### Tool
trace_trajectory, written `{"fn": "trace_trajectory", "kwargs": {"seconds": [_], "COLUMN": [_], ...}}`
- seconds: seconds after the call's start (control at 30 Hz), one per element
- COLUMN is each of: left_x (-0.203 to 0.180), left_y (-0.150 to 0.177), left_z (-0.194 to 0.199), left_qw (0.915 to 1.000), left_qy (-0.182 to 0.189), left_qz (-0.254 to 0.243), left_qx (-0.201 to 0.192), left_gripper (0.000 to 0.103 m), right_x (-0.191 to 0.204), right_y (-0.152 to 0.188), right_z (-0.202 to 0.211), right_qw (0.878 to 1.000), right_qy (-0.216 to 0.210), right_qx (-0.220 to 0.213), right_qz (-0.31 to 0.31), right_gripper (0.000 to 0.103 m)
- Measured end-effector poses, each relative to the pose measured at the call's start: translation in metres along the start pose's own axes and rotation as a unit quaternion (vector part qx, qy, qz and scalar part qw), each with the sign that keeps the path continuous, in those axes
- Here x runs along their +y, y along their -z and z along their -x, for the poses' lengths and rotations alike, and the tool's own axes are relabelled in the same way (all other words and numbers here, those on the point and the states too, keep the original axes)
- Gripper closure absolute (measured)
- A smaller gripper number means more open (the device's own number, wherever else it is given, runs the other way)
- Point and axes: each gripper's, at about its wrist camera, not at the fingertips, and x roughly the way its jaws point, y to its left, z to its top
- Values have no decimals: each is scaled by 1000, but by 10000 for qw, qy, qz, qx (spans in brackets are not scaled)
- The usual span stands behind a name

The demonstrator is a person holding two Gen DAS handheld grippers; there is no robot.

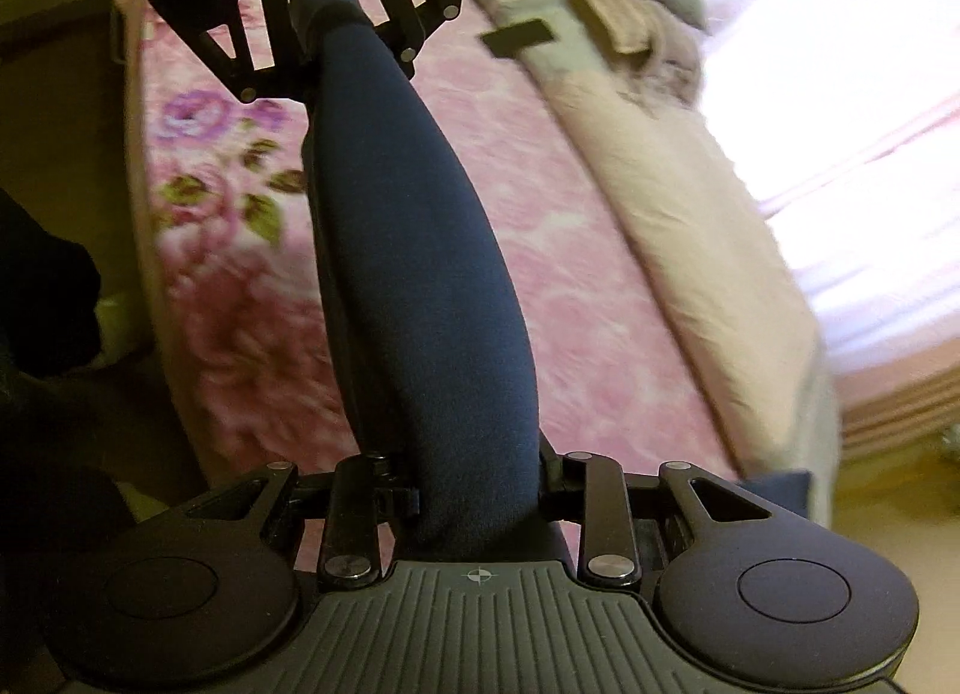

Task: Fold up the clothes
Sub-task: 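Lift the folded top with both grippers and carry it to the clothes stack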

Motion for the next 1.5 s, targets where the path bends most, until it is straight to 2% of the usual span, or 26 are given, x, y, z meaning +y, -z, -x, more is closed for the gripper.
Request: {"fn": "trace_trajectory", "kwargs": {"seconds": [0.17, 0.3, 0.47, 0.63, 0.77, 0.9, 1.03, 1.1, 1.2, 1.3, 1.33, 1.4, 1.5], "left_x": [31, 53, 95, 137, 163, 188, 214, 227, 243, 239, 231, 204, 159], "left_y": [-42, -55, -75, -125, -171, -215, -266, -289, -315, -328, -329, -325, -315], "left_z": [-6, -2, -15, -29, -52, -87, -133, -158, -189, -222, -236, -275, -326], "left_qw": [9992, 9951, 9825, 9665, 9580, 9582, 9631, 9635, 9602, 9596, 9603, 9671, 9803], "left_qy": [-182, -370, -743, -1107, -1383, -1458, -1555, -1689, -2095, -2278, -2263, -2002, -1284], "left_qz": [-239, -618, -1113, -1482, -1572, -1525, -1436, -1423, -1274, -1112, -1111, -1141, -1307], "left_qx": [-271, -673, -1292, -1779, -1960, -1931, -1661, -1514, -1335, -1224, -1198, -1081, -743], "left_gripper": [83, 83, 82, 82, 82, 82, 82, 82, 82, 82, 81, 80, 78], "right_x": [-40, -72, -114, -162, -200, -243, -298, -324, -360, -380, -380, -370, -334], "right_y": [30, 44, 56, 78, 106, 145, 193, 217, 245, 272, 282, 302, 329], "right_z": [19, 28, 41, 54, 55, 45, 19, -2, -28, -53, -64, -93, -141], "right_qw": [9993, 9967, 9874, 9729, 9626, 9606, 9653, 9669, 9662, 9627, 9624, 9638, 9755], "right_qy": [357, 720, 1315, 1953, 2336, 2449, 2386, 2386, 2492, 2672, 2687, 2645, 2146], "right_qx": [77, 265, 618, 922, 1020, 1010, 845, 740, 525, 282, 239, 232, 446], "right_qz": [-93, -280, -621, -830, -918, -847, -647, -516, -393, -320, -304, -249, -198], "right_gripper": [73, 73, 73, 73, 73, 73, 73, 73, 73, 73, 73, 73, 73]}}
